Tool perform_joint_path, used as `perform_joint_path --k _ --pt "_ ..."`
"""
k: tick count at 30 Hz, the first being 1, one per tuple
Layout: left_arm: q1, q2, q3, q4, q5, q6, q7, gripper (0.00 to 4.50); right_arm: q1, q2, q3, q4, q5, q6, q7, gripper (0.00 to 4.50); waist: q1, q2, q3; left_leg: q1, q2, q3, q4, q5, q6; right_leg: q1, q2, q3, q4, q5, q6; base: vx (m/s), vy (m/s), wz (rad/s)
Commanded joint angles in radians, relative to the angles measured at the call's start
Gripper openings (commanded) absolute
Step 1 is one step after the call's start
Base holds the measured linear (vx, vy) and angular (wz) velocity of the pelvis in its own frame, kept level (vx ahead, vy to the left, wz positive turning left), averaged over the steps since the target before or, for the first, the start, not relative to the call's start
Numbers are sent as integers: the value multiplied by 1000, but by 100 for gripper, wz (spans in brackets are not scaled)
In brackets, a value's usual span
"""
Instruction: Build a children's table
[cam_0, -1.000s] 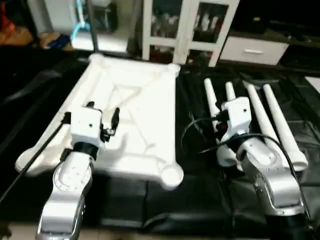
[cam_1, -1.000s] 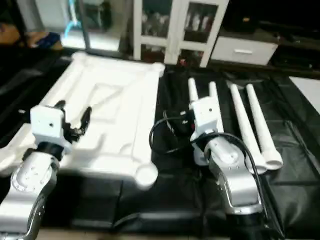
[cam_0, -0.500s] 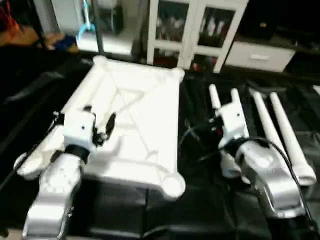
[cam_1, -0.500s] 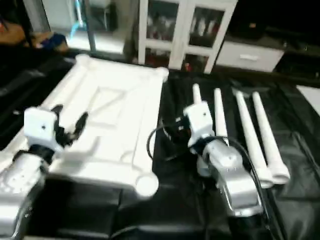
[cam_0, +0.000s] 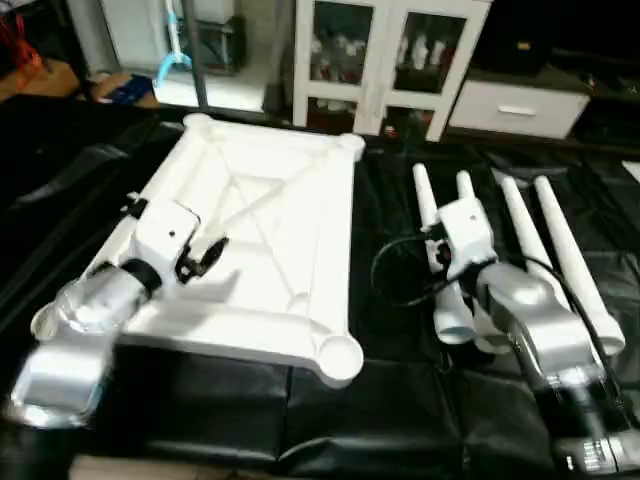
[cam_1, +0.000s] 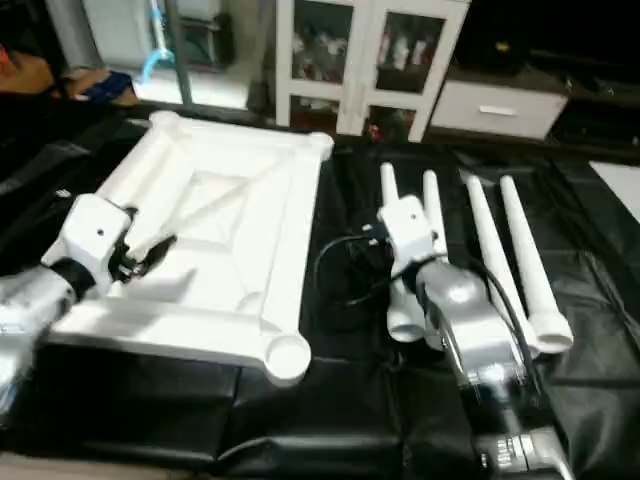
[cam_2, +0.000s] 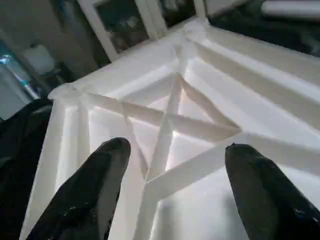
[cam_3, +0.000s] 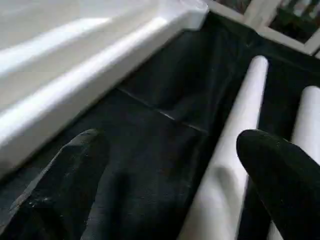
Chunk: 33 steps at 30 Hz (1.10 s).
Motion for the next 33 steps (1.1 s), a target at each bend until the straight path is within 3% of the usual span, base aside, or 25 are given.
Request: perform_joint_path --k 1,2,6,10,11,13,14,16,18,19,21,23,28,30,33 --pt "-9 51 -37 28 15 -20 -103 349 -40 -10 27 87 -41 -30 3 450 1 28 -63 -1 63 -22 -87 -49 -29 51 -90 59 -52 46 -230 0 0 0" --pt "-6 76 -48 45 32 -31 -121 349 -64 -6 38 131 -59 -49 -4 450 1 29 -62 4 66 -17 -86 -60 -26 48 -92 60 -55 44 -238 0 0 0" --pt "22 140 -68 83 71 -64 -158 349 -148 21 60 269 -96 -105 -23 450 1 31 -62 3 71 -12 -86 -55 -19 50 -93 60 -51 60 -265 0 0 0" --pt "47 174 -68 68 57 -50 -193 349 -214 43 75 383 -111 -158 -33 450 2 35 -60 9 77 -8 -89 -69 -22 44 -94 59 -49 49 -280 0 0 0" --pt "68 201 -78 47 45 -39 -228 349 -251 55 86 458 -125 -193 -38 450 4 23 -61 9 77 -4 -89 -72 -21 43 -95 59 -49 40 -284 0 0 0" --pt "83 213 -84 32 41 -35 -250 349 -270 63 89 500 -132 -213 -40 450 6 29 -57 8 78 -3 -90 -83 -22 42 -97 60 -51 15 -281 0 0 0" --pt "112 225 -90 6 36 -26 -278 349 -294 77 90 556 -140 -243 -43 450 5 15 -58 5 80 -1 -91 -77 -19 45 -98 61 -50 10 -279 0 0 0" --pt "140 238 -99 -20 33 -20 -302 349 -318 93 91 604 -147 -265 -48 450 6 24 -57 6 83 1 -90 -73 -17 41 -101 62 -50 0 -280 0 0 0" --pt "164 248 -107 -44 35 -12 -317 349 -340 111 92 652 -150 -288 -44 450 7 18 -57 6 83 3 -91 -62 -13 42 -99 62 -49 3 -274 0 0 0" --pt "171 248 -109 -53 35 -13 -320 349 -350 118 92 674 -150 -297 -48 450 3 19 -57 3 82 3 -92 -54 -9 41 -97 62 -46 9 -271 0 0 0" --pt "186 251 -115 -72 28 -12 -327 349 -374 140 88 732 -145 -322 -49 450 6 23 -59 9 82 6 -90 -49 -10 38 -98 61 -46 19 -276 0 0 0" --pt "199 255 -120 -94 13 2 -337 349 -397 165 86 784 -144 -352 -44 450 4 20 -56 8 83 8 -92 -74 -11 37 -97 62 -48 0 -278 0 0 0" --pt "217 254 -124 -136 3 26 -346 349 -427 208 78 826 -137 -392 -32 450 5 25 -57 11 87 15 -92 -93 -27 33 -97 62 -47 -23 -271 0 0 0" --pt "225 213 -128 -181 -10 48 -333 349 -461 272 64 859 -117 -452 -1 450 3 23 -57 9 88 15 -94 -97 -32 34 -97 62 -47 -20 -269 0 0 0" --pt "224 191 -134 -204 -18 61 -323 349 -471 299 54 878 -103 -467 22 450 -4 24 -61 3 87 15 -92 -74 -27 40 -99 64 -42 14 -274 0 0 0"
